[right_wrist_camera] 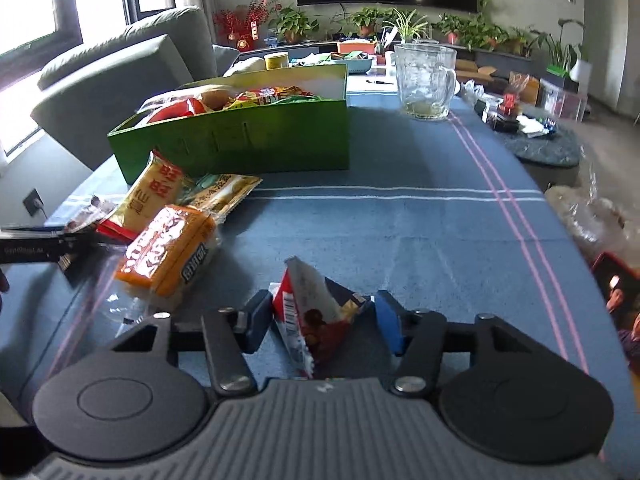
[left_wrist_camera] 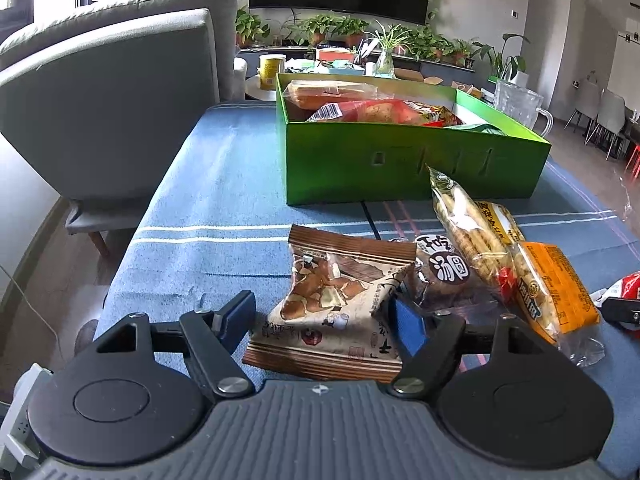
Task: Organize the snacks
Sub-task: 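Grasp the red-white snack bag with the right gripper while the left grasps the brown nut packet, then carry both packets into the green box and open both grippers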
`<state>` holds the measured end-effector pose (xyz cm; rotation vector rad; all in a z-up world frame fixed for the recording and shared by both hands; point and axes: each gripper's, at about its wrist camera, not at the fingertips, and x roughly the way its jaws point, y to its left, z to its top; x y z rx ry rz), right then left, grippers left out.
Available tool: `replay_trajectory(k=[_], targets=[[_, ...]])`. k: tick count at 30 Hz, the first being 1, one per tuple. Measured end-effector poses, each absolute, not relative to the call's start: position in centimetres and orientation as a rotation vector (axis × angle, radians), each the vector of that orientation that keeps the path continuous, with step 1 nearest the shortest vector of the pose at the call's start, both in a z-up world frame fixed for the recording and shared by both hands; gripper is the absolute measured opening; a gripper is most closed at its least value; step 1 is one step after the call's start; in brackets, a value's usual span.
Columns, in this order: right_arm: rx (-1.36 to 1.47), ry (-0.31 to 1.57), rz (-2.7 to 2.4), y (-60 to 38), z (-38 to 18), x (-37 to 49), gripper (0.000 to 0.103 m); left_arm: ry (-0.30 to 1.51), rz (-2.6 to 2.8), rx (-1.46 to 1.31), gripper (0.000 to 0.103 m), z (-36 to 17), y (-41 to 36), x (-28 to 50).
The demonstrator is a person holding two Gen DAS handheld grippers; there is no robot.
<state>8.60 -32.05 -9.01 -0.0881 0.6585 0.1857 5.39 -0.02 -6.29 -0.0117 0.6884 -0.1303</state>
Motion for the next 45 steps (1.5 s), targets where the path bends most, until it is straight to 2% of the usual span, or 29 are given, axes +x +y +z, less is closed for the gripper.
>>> replay_trajectory(k=[2, 3, 8, 19, 29, 45], targets=[[-0.096, 0.659, 0.197, -31.9, -9.0, 8.5, 0.076, 0.688, -0.131, -0.010, 0.066, -6.3, -0.1, 5.5], [-0.087, 0.660, 0.210, -31.8, -8.9, 8.5, 0.076, 0.687, -0.133, -0.014, 0.060, -6.2, 0.0, 5.4], [-0.060, 0.643, 0.248, -31.4, -8.1, 8.6, 0.076, 0.681, -0.149, -0.040, 0.056, -5.7, 0.2, 5.2], [0.000, 0.547, 0.339, -30.3, -4.4, 9.7, 0.076, 0.541, -0.132, -0.076, 0.056, -1.1, 0.4, 3.2], [0.082, 0.455, 0.408, -29.4, -0.5, 12.9, 0.076, 0.487, -0.202, -0.038, 0.056, 1.8, -2.9, 6.1], [0.188, 0.442, 0.388, -30.4, 0.9, 19.1, 0.076, 0.509, -0.256, -0.023, 0.056, 2.0, -6.5, 12.0]])
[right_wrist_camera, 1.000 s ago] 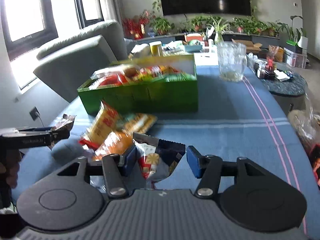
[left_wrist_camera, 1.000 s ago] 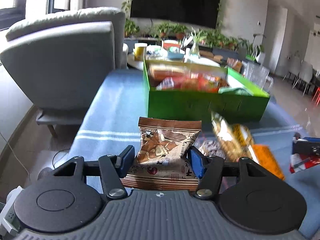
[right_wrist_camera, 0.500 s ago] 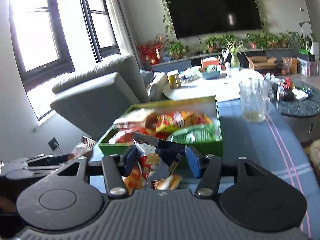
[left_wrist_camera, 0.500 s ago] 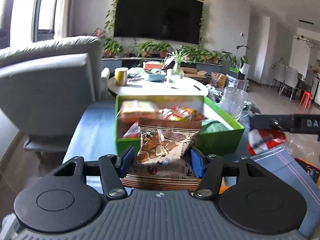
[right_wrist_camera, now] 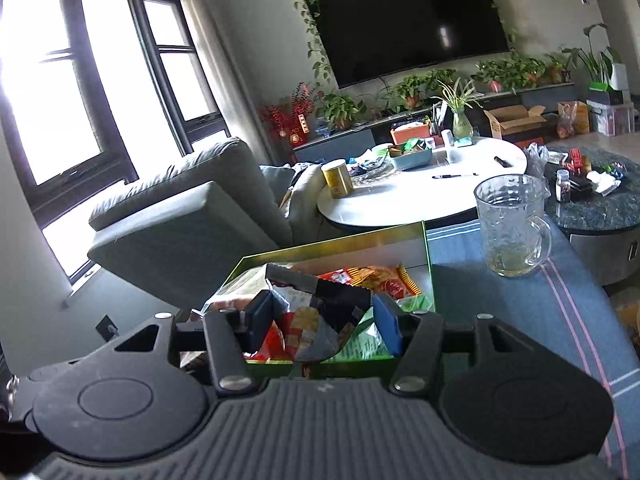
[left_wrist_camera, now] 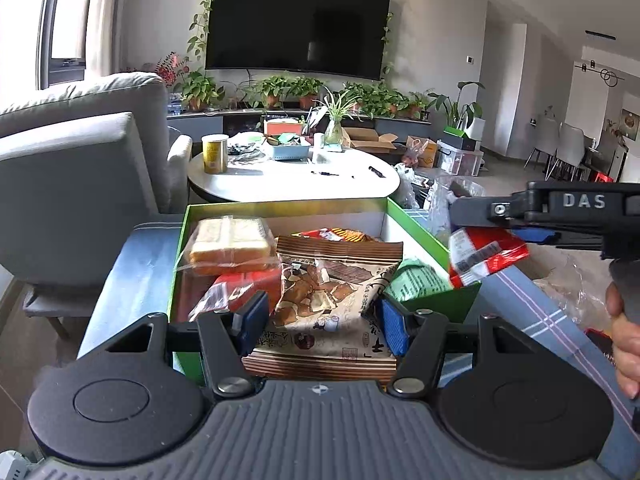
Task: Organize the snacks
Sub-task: 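Carry both packets into the green box and open both grippers, then move both grippers back to the packets beside the green box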
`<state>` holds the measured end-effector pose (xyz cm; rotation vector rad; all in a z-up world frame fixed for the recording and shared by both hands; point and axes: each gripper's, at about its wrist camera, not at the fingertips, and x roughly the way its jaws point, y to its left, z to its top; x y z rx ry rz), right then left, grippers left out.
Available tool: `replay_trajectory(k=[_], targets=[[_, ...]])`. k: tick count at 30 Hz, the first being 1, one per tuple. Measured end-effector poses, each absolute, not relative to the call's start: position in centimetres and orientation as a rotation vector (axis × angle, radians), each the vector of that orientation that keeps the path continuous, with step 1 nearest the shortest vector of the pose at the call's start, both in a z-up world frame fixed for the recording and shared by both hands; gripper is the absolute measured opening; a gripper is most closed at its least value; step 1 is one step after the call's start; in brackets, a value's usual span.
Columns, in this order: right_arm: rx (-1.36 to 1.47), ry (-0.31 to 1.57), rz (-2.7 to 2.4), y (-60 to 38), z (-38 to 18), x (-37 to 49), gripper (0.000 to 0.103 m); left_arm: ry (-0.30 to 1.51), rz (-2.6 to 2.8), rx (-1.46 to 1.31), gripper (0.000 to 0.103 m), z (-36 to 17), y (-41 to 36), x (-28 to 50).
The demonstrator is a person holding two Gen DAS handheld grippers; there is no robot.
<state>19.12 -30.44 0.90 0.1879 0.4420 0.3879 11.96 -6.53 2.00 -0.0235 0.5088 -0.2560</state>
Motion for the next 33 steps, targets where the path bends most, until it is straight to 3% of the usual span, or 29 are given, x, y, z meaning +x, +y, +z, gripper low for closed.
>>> replay_trajectory(k=[33], targets=[[0.211, 0.511, 0.327, -30.5, -0.8, 29.2, 0.076, 0.564, -0.284, 0.053, 0.056, 0.7, -11.2, 21.7]])
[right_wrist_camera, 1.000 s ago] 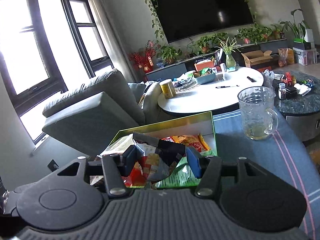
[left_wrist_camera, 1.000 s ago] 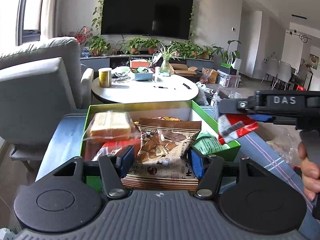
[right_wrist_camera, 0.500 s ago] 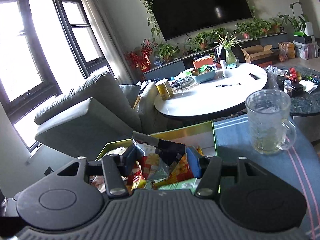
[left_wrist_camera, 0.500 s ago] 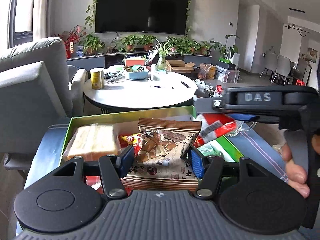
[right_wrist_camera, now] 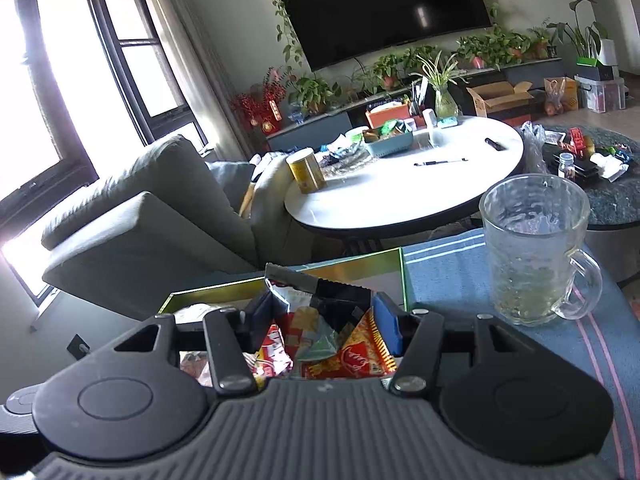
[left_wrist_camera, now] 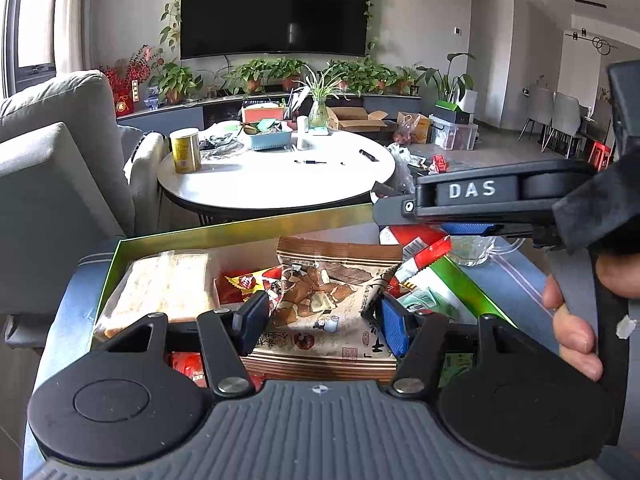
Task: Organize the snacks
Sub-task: 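Move both grippers back to the packets beside the green box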
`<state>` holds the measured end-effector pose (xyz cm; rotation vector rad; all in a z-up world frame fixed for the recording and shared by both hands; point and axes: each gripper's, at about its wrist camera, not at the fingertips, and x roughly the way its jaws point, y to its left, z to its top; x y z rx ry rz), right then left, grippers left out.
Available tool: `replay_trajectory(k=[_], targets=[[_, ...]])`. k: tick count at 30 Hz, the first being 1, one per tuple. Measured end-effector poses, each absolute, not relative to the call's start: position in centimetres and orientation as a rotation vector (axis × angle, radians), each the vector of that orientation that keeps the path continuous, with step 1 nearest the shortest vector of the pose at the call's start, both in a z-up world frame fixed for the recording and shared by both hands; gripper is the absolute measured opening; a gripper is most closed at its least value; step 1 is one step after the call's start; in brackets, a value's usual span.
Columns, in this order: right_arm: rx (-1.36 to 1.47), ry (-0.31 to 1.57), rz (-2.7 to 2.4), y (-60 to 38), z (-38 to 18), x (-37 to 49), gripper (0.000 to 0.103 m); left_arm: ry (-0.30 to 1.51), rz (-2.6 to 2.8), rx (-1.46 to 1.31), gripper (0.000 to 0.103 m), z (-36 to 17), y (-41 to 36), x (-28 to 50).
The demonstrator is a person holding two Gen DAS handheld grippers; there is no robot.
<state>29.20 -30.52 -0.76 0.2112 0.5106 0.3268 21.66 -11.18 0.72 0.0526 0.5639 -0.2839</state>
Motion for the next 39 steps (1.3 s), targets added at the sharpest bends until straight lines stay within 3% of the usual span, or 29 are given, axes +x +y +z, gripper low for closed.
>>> replay_trajectory(k=[22, 26, 39], targets=[[0.224, 0.480, 0.259, -30.9, -0.9, 29.2, 0.076, 0.589, -0.302, 0.058, 0.061, -0.1, -12.3, 20.2], [0.233, 0.484, 0.267, -31.0, -0.8, 28.4, 0.076, 0.574, -0.288, 0.050, 0.068, 0.2, -12.0, 19.6], [0.212, 0.470, 0.300, -30.8, -0.1, 24.6, 0.076, 0.534, -0.267, 0.026, 0.073, 1.7, -10.6, 16.4]])
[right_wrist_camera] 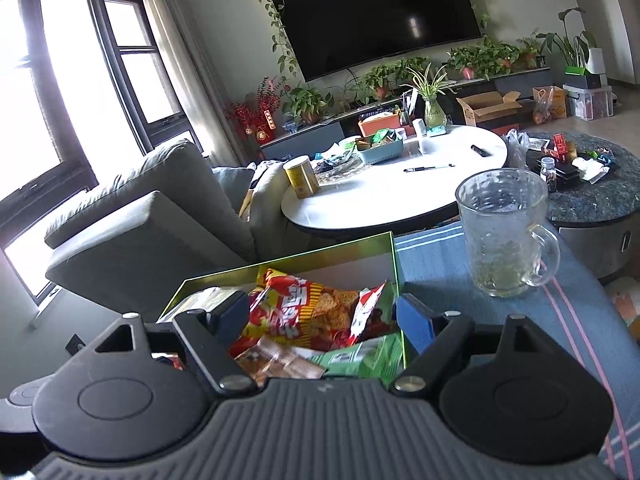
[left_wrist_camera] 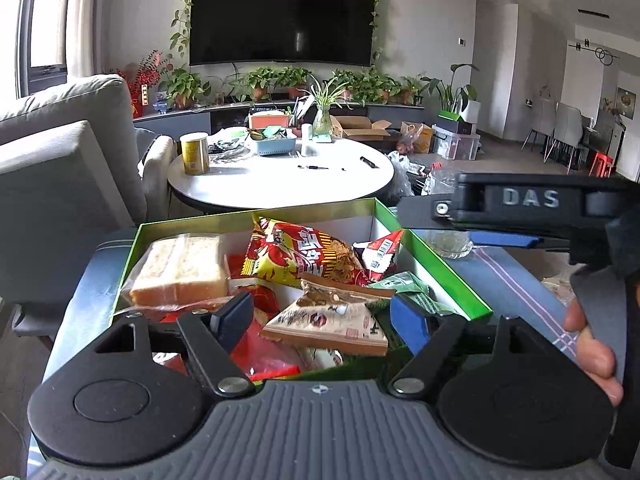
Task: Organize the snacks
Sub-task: 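Move both grippers back to the packets beside the green box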
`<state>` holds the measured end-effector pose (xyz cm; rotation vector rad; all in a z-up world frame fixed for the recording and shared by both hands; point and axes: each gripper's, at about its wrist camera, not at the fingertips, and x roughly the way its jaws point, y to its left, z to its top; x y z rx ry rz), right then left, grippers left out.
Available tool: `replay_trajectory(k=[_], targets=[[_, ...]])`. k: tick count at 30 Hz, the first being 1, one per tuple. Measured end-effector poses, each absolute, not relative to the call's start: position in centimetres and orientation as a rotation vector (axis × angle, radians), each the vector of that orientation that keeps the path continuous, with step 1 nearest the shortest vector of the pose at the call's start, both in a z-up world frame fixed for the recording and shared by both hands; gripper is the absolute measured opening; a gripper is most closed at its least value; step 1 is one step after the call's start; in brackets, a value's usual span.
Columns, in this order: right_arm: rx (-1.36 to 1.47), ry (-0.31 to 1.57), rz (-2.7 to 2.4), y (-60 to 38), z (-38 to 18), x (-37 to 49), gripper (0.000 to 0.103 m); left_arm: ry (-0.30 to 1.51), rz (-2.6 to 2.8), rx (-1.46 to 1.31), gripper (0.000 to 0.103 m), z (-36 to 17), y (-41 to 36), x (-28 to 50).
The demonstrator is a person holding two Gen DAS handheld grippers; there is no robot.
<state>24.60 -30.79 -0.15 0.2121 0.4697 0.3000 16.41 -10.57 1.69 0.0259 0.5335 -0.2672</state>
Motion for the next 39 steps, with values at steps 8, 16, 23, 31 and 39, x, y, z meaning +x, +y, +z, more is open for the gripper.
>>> replay_trajectory(k=[8, 16, 23, 31, 39], targets=[[0.245, 0.466, 0.288, -31.9, -0.6, 21.1, 0.076, 0.544, -0.215, -0.033, 0.074, 1.6, -7.8, 13.0], [0.307, 0.539, 0.269, -33.1, -3.3, 18.1, 0.076, 0.590, -0.141, -0.070, 0.074, 0.3, -4.7, 9.8], [0.335, 0.588, 0.254, -33.1, -4.5, 16.3, 0.076, 0.637, -0.132, -0.112, 0.074, -1.0, -3.4, 7.8], [0.307, 0.613, 0.273, -32.4, -5.0, 15.0, 0.077, 0.659, -0.179, -0.095, 0.074, -1.9, -4.2, 6.6], [0.284, 0.644, 0.285, -31.7, -5.7, 14.8, 0.077, 0.666, -0.208, -0.066, 0.074, -2.2, -5.7, 7.2]])
